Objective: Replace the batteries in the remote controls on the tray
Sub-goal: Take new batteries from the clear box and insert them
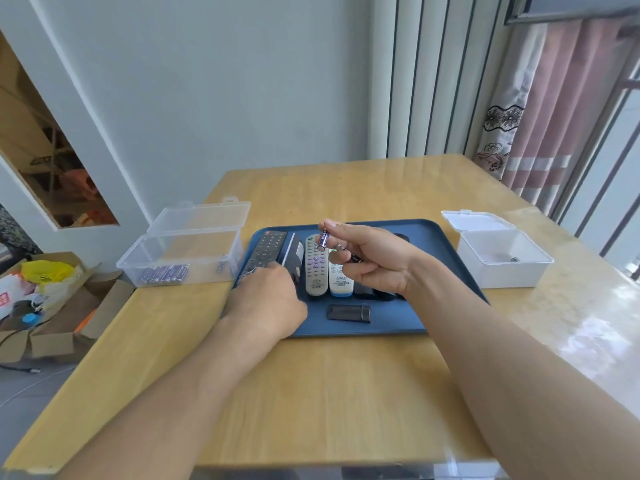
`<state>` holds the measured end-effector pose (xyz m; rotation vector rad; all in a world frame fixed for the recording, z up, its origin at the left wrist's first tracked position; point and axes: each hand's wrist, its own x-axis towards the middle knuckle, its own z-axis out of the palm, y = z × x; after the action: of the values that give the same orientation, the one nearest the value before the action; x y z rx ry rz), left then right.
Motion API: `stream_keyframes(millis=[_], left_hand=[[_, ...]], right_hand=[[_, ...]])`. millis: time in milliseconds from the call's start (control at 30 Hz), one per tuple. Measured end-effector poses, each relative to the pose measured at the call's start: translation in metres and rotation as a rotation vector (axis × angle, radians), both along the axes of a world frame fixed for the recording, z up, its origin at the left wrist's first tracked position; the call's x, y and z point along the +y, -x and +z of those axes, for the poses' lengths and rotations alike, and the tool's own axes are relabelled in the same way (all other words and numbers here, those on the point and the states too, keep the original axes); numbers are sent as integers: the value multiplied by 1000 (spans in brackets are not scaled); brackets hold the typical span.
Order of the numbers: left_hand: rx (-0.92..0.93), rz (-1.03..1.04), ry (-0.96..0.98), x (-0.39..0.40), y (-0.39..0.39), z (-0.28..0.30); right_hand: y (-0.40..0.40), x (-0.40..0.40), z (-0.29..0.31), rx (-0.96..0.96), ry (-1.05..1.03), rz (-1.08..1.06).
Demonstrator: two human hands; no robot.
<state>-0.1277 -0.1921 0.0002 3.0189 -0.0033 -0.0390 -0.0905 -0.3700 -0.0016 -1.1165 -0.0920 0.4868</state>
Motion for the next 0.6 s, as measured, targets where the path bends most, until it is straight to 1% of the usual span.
stream_keyframes(millis=[133, 200, 233, 367, 433, 500, 600], left_hand=[[-33, -10, 132, 9, -9, 5], [-40, -30, 265, 15, -16, 10], [-34, -55, 394, 17, -19, 11], [58, -207, 1102, 17, -28, 8], [98, -282, 1299, 16, -31, 3], [134, -359, 1387, 16, -35, -1], [178, -446, 1400, 18, -38, -4]], right_hand=[[-1, -5, -2, -38, 14, -40], [0, -4, 0, -99, 76, -114], [2, -2, 1, -140, 113, -168], [7, 8, 11, -350, 220, -401], [12, 14, 16, -460, 282, -486], [16, 21, 19, -557, 365, -529], [18, 27, 19, -616, 481, -617]])
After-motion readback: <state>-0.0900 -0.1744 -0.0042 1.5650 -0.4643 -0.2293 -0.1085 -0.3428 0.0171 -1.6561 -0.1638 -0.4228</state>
